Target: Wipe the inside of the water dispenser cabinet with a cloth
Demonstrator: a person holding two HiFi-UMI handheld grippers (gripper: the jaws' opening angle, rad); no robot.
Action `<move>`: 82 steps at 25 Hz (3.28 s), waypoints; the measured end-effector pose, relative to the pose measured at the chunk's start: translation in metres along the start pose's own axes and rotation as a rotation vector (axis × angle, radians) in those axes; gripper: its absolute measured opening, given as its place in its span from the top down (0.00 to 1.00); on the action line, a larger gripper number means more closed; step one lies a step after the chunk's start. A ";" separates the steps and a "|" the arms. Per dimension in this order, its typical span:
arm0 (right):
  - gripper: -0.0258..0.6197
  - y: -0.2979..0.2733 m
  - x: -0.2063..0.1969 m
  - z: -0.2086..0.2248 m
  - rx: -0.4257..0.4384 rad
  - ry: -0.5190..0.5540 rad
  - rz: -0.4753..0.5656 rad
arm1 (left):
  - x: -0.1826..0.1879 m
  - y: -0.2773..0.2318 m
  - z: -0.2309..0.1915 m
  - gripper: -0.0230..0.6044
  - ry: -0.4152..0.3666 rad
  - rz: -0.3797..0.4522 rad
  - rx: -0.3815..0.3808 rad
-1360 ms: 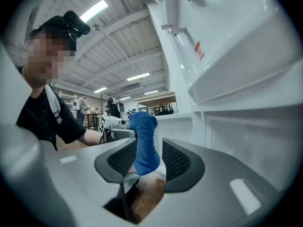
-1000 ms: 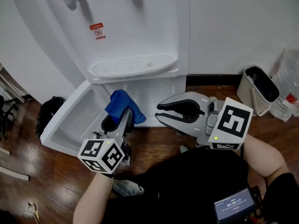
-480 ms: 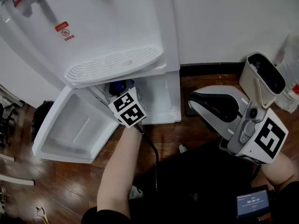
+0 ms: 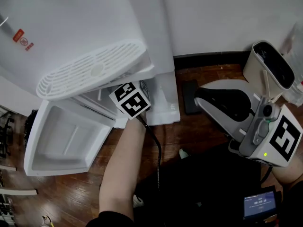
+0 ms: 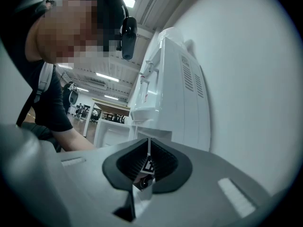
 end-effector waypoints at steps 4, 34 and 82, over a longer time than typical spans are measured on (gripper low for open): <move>0.93 -0.009 -0.022 -0.005 0.030 -0.048 -0.044 | -0.004 0.013 0.037 0.72 0.025 0.014 -0.170; 0.94 -0.023 -0.036 -0.003 0.051 0.004 -0.086 | -0.072 -0.001 0.012 0.73 0.024 -0.028 -0.197; 0.94 -0.025 -0.040 -0.016 0.132 0.026 -0.077 | 0.064 0.097 0.084 0.75 0.126 0.062 -1.072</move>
Point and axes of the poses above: the fingertips, and each gripper's own axes: y backward along the fingers, z to its right, x out of its top, the point moved 1 cm from there along y, backward along the fingers, and after that the axes turned 6 degrees about x, right-handed, at the moved point
